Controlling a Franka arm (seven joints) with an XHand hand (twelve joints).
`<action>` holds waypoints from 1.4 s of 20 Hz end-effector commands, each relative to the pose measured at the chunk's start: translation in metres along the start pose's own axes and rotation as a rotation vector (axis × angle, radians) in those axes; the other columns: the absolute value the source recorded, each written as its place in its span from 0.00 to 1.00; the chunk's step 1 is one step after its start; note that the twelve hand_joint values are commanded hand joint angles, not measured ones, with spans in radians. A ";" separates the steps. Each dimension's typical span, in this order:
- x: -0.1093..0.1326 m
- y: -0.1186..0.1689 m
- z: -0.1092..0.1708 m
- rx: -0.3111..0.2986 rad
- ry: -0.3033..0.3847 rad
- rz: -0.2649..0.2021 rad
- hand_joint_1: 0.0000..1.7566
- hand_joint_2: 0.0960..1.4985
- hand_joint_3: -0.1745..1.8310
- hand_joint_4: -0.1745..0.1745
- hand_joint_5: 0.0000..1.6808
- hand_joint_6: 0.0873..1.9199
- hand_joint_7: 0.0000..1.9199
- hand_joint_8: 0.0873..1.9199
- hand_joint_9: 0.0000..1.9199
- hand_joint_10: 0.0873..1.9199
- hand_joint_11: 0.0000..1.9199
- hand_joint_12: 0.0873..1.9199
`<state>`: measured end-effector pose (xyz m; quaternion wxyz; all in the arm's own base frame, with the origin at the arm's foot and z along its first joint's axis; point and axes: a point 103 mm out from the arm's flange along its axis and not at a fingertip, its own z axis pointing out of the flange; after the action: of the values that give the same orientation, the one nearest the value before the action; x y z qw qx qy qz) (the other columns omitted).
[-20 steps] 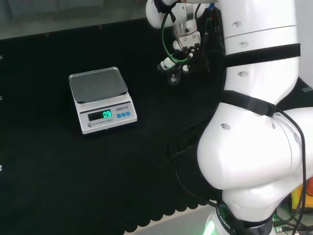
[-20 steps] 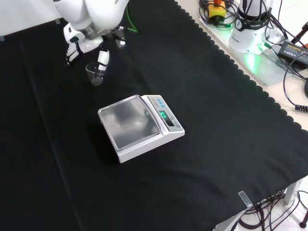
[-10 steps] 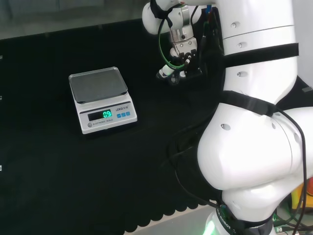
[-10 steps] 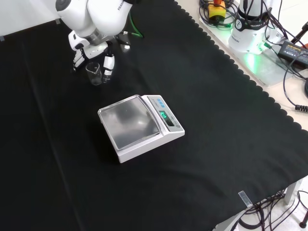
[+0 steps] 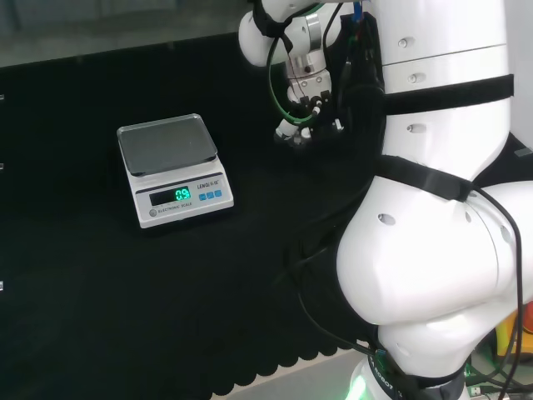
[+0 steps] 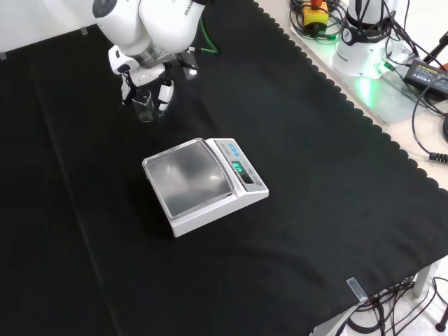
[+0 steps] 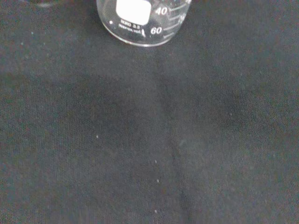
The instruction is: Pick up the beaker.
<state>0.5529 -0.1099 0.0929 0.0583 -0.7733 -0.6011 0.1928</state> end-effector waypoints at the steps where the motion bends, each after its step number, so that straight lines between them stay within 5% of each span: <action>1: 0.001 0.002 -0.007 -0.024 -0.031 0.014 0.49 0.49 0.28 0.32 0.47 0.00 0.47 0.22 0.58 0.12 0.58 0.46; 9: 0.000 0.001 -0.017 -0.035 -0.063 0.011 0.62 0.45 0.37 0.13 0.55 0.00 0.53 0.19 0.72 0.00 0.75 0.32; 17: 0.000 -0.003 -0.030 0.006 -0.036 -0.002 0.63 0.44 0.37 0.07 0.59 0.01 0.56 0.19 0.75 0.00 0.78 0.30; 28: 0.004 -0.037 -0.102 -0.012 0.009 -0.046 0.61 0.43 0.38 0.03 0.59 0.01 0.57 0.17 0.76 0.00 0.79 0.28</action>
<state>0.5625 -0.0973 0.1623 0.0514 -0.7684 -0.6088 0.1906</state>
